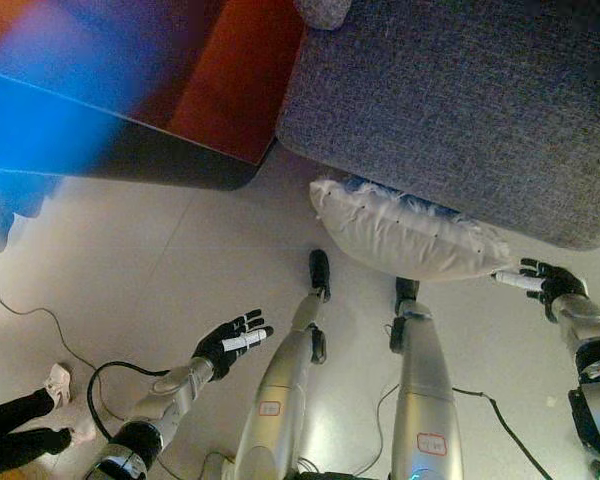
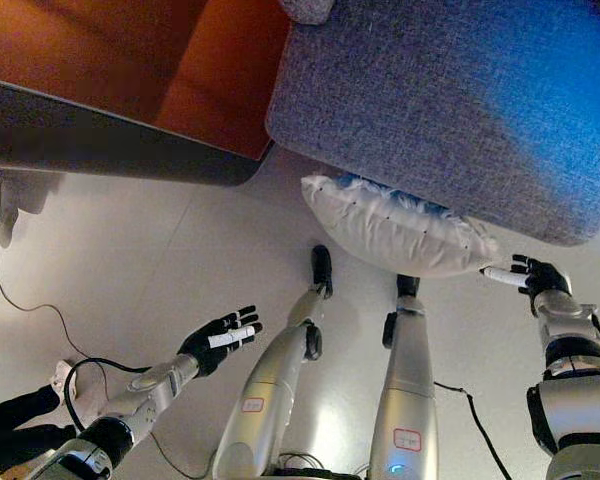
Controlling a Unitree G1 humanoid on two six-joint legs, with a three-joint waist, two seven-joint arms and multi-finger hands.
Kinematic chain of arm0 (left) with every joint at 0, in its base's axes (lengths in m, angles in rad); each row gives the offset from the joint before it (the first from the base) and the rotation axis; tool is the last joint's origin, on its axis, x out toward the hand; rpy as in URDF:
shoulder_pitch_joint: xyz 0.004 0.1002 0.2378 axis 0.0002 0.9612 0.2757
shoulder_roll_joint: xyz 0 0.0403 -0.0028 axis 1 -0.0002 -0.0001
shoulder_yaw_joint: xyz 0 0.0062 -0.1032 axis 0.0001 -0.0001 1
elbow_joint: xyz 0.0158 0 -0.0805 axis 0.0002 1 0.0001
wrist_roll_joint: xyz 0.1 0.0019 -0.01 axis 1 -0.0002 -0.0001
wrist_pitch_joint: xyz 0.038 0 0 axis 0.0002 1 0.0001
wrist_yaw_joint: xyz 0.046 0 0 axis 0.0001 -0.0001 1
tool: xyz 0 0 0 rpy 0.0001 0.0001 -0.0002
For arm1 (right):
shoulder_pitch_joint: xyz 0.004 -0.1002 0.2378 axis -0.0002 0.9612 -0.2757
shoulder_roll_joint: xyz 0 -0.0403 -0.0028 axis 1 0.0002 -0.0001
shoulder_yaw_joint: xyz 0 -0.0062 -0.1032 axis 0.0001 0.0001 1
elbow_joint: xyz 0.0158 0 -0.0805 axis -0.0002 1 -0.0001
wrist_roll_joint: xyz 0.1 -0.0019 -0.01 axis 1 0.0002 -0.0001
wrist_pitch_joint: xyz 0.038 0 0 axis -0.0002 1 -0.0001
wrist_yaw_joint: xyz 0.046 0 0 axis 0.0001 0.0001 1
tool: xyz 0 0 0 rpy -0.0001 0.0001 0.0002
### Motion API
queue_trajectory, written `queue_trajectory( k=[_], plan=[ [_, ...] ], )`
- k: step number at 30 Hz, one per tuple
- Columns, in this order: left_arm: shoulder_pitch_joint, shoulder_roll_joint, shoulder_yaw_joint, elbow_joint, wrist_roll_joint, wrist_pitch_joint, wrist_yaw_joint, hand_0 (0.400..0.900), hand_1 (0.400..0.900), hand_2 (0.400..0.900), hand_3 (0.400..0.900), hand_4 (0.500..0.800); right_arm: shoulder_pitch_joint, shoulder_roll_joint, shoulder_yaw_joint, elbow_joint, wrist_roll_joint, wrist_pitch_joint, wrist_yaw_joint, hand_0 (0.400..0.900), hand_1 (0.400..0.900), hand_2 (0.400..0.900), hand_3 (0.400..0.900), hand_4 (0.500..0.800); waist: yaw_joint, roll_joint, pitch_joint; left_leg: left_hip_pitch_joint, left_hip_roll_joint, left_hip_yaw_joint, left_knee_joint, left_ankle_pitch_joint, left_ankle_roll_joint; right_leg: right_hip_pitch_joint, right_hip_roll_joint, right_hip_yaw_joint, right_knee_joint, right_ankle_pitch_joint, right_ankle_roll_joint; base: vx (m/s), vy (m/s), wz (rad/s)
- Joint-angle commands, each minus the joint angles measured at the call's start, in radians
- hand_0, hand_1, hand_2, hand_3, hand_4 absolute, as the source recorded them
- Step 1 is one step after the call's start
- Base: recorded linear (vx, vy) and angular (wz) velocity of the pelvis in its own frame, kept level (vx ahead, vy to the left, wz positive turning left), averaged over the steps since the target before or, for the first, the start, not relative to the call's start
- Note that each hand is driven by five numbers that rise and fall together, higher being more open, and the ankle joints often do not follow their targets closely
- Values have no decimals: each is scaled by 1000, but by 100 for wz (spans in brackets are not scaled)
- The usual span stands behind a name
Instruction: Pick up the pillow and put it on the sofa.
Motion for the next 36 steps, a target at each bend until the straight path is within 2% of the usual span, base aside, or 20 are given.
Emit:
queue_trajectory(
  k=[1, 7, 13, 14, 17, 18, 19, 27, 36],
  plan=[
    [121, 41, -3, -6, -49, -10, 8, 900, 900, 900, 900, 800, -51, -141, 25, 0, 36, -29, 3, 900, 900, 900, 900, 800, -18, 55, 28, -16, -52, 13, 212, -208, -35, 34, 23, -92, -126, 67, -2, 23, 13, 5],
    [147, 25, -14, -13, -55, -30, 17, 900, 900, 900, 900, 800, -157, -167, 79, -22, 8, -68, 37, 900, 900, 900, 900, 800, -7, 78, 28, -31, -53, 5, 216, -204, -36, 8, 17, -84, -96, 53, -6, 8, 17, 6],
    [177, -17, -29, -9, -48, -67, 28, 900, 900, 900, 900, 800, -276, -174, 149, -76, 4, -87, 140, 900, 900, 900, 900, 800, -1, 95, 28, -40, -54, -1, 212, -198, -40, -9, 22, -71, -87, 44, -9, -5, 21, 1],
    [186, -31, -34, -4, -40, -76, 28, 900, 900, 900, 900, 800, -294, -165, 163, -96, 21, -78, 175, 900, 900, 900, 900, 800, -2, 100, 28, -35, -54, -1, 208, -198, -42, -9, 25, -66, -87, 41, -11, -7, 51, 1],
    [192, -46, -35, 9, -39, -88, 21, 900, 900, 900, 900, 800, -304, -152, 175, -107, 47, -71, 212, 900, 900, 900, 900, 800, -3, 106, 28, -24, -55, 2, 198, -196, -44, -2, 30, -63, -91, 37, -14, 1, 84, -5],
    [196, -54, -33, 10, -35, -89, 19, 900, 900, 900, 900, 800, -304, -147, 176, -112, 57, -73, 230, 796, 796, 796, 796, 738, -3, 109, 28, -19, -56, 5, 193, -195, -45, 1, 31, -62, -94, 36, -15, 5, 86, -8],
    [198, -61, -33, 13, -38, -92, 16, 900, 900, 900, 900, 800, -306, -144, 177, -117, 61, -81, 248, 400, 400, 400, 400, 500, -4, 111, 28, -14, -56, 8, 187, -193, -46, 4, 33, -61, -97, 35, -16, 8, 97, -9],
    [230, -85, -36, 26, -42, -120, -27, 900, 900, 900, 900, 800, -289, -155, 155, -114, 66, -105, 260, 400, 400, 400, 400, 500, -12, 132, 28, 22, -60, 20, 163, -186, -53, 30, 40, -60, -110, 30, -21, 13, 63, -4],
    [254, -82, -49, 8, -56, -127, -30, 900, 900, 900, 900, 800, -278, -177, 133, -95, 66, -120, 240, 400, 400, 400, 400, 500, -15, 135, 28, 40, -60, 24, 155, -188, -53, 46, 44, -62, -119, 26, -26, 2, 11, -1]
  ],
)
